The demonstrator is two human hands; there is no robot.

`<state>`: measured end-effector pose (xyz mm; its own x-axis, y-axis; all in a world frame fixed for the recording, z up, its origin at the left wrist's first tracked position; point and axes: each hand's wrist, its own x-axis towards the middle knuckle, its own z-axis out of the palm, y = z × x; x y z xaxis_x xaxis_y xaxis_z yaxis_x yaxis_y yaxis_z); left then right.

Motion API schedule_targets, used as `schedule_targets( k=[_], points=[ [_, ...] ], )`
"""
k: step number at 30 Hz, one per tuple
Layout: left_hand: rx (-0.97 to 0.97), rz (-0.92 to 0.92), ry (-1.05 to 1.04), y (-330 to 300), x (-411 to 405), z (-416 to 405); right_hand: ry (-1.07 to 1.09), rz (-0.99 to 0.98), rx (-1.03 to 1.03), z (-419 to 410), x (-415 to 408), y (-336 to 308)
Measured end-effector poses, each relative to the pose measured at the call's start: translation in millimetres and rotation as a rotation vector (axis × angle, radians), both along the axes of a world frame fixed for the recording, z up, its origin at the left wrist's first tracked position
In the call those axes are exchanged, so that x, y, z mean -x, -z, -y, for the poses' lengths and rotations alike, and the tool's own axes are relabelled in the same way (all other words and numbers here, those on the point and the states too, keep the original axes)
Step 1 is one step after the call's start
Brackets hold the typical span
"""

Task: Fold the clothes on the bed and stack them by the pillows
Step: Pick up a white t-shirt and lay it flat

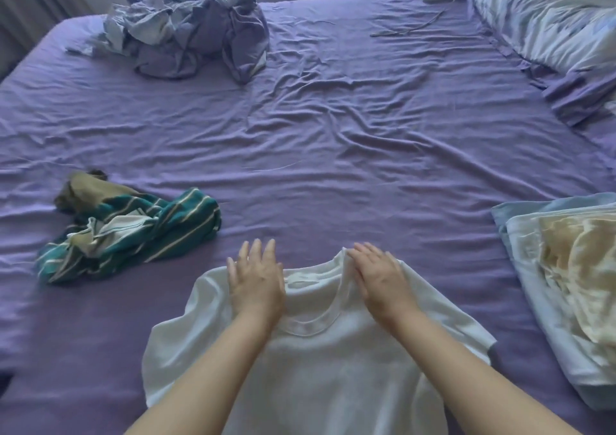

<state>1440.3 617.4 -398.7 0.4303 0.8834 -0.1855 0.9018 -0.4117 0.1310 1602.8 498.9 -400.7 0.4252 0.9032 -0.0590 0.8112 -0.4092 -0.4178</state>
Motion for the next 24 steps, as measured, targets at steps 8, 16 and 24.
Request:
schedule_targets(
  k=[8, 16, 24],
  points=[
    [-0.087, 0.084, -0.092, -8.4, 24.8, -47.4, 0.320, 0.195, 0.128, -33.6, -15.0, 0.2],
    [0.073, 0.176, -0.051, 2.4, 52.7, -44.3, -0.020, 0.147, -0.050, -53.4, 36.5, -13.0],
    [0.348, 0.062, -0.346, -12.1, 128.0, -64.0, -0.542, 0.095, 0.012, -138.1, 136.3, -5.7]
  ],
)
